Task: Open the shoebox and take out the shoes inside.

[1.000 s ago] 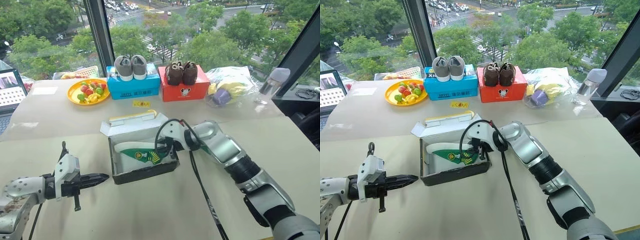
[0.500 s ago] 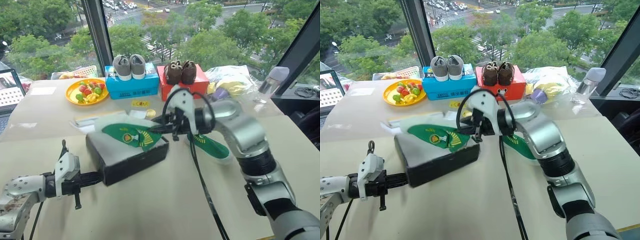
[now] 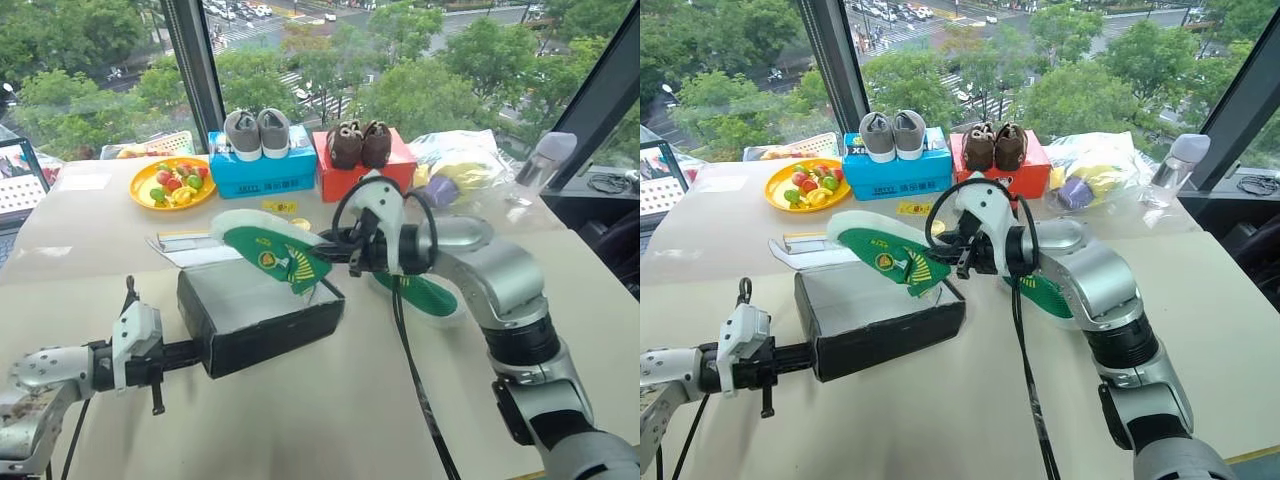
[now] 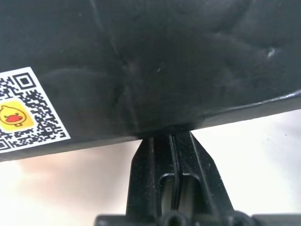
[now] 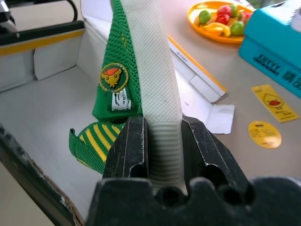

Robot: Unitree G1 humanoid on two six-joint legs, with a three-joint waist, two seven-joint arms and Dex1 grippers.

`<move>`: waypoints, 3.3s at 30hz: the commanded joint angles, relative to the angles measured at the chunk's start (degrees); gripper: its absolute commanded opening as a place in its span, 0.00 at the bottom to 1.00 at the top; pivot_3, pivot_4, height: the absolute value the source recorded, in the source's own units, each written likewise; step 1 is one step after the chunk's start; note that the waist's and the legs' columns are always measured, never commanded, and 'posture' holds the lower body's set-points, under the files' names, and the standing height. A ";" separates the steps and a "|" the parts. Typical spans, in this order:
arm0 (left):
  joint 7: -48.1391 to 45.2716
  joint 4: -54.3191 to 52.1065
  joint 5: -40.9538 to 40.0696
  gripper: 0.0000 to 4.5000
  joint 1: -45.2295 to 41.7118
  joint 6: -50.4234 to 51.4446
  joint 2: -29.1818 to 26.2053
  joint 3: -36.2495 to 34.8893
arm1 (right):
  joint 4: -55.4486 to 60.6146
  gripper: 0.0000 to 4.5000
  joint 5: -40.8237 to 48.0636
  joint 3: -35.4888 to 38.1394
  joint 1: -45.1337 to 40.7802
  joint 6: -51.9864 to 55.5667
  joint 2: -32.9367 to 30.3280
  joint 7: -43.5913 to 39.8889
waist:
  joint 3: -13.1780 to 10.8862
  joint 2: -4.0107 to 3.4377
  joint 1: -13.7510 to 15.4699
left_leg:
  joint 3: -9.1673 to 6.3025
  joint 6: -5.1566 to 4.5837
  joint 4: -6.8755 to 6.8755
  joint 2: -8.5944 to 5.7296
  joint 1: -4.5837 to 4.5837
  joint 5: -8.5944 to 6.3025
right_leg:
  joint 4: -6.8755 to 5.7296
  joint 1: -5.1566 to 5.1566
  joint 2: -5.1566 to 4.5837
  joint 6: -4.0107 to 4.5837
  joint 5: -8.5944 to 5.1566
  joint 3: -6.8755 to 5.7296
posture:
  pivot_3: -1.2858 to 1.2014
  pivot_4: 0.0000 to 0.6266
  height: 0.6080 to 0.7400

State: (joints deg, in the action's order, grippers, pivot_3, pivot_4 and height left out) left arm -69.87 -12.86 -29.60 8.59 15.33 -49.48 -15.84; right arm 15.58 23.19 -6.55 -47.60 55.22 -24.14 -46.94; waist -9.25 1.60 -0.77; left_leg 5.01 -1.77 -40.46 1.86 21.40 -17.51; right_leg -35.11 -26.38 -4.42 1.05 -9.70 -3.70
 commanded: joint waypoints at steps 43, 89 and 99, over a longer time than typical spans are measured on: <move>-3.49 -11.45 -9.51 0.00 11.06 7.22 -4.07 -19.10 | -22.75 0.14 53.42 20.03 25.65 37.14 -23.68 17.26 | -0.11 -0.08 0.54 | 0.32 -0.35 0.12 -0.04 -0.17 -0.15 | 0.15 0.11 0.15 -0.53 -0.25 0.76 | 0.52 0.24 0.93; 56.72 3.98 6.15 0.00 -7.78 10.10 23.63 -19.04 | 5.10 0.68 -9.61 28.26 50.18 -25.34 -11.45 41.52 | 0.07 0.14 1.47 | 0.63 -0.63 -0.39 -0.28 -0.26 -0.35 | 0.06 0.27 0.08 -1.12 -0.10 1.36 | 0.52 0.24 0.93; 56.48 13.96 12.45 0.00 -7.67 -1.83 25.49 -14.85 | -4.78 0.68 -19.58 24.78 50.02 -39.41 -7.33 42.78 | 0.08 0.14 0.93 | 0.73 -0.63 -0.37 -0.25 -0.28 -0.34 | 0.05 0.22 0.09 -0.96 0.01 1.41 | 0.52 0.24 0.93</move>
State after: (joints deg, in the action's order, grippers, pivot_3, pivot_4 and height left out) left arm -12.81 0.98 -17.51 1.10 16.45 -24.03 -30.60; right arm 10.34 4.65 16.98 3.22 18.78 -31.53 -4.22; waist -9.17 1.73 0.16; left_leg 5.74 -2.40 -40.83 1.61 21.12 -17.85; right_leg -35.05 -26.17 -4.32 0.09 -9.69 -2.29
